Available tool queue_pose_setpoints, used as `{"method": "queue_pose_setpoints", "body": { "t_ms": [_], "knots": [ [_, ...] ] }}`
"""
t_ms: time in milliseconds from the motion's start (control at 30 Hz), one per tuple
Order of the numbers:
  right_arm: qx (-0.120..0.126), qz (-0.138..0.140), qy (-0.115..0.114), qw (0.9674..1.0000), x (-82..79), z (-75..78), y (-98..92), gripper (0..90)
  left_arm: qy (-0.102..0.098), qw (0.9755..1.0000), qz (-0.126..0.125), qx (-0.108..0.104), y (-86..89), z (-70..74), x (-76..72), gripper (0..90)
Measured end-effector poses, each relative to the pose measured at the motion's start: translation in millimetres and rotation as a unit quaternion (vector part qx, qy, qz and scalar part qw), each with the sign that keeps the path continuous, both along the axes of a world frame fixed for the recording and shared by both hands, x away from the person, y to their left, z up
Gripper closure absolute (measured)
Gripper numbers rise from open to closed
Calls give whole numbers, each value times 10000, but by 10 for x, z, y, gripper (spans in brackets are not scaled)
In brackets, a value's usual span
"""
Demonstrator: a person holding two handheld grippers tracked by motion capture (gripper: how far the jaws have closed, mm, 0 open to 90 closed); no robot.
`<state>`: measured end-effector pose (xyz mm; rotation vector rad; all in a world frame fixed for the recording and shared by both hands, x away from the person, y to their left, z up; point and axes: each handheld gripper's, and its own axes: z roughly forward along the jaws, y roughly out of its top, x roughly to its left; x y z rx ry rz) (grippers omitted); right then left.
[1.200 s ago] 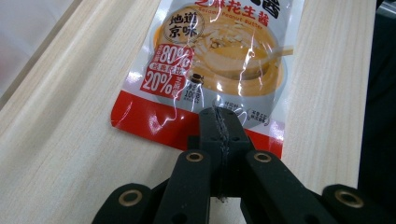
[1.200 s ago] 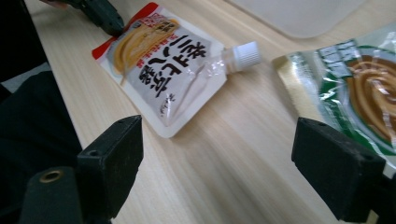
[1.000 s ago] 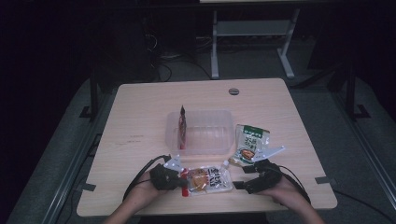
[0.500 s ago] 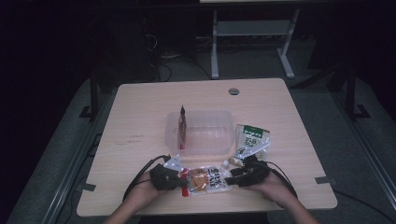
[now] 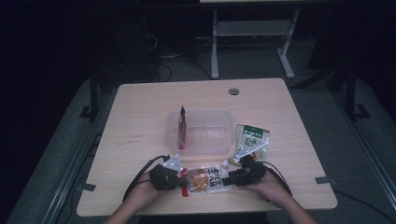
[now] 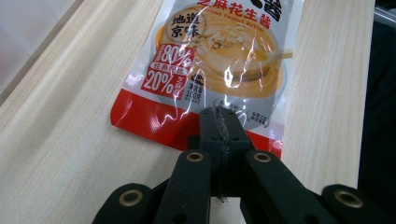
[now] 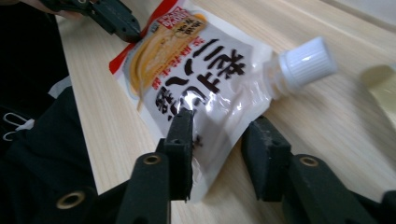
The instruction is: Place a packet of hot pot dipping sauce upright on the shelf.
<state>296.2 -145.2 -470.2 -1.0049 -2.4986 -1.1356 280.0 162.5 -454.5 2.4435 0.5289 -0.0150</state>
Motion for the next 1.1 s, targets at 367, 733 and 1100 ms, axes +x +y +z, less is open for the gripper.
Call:
{"method": "queue_pose_setpoints", "body": {
  "t_ms": [367, 733, 1100],
  "knots": [
    [333, 319, 111, 9989, 50, -19, 48, 827, -14, 10000, -26, -28, 9, -5, 3, 900],
    [451, 667, -270, 9964, -2, 73, 60, 899, -49, 10000, -72, 12, 11, -1, 3, 900],
    [1360, 984, -393, 9850, -64, 263, 88, 900, -83, 9999, -121, -80, 9, 10, 0, 898]
  ]
}}
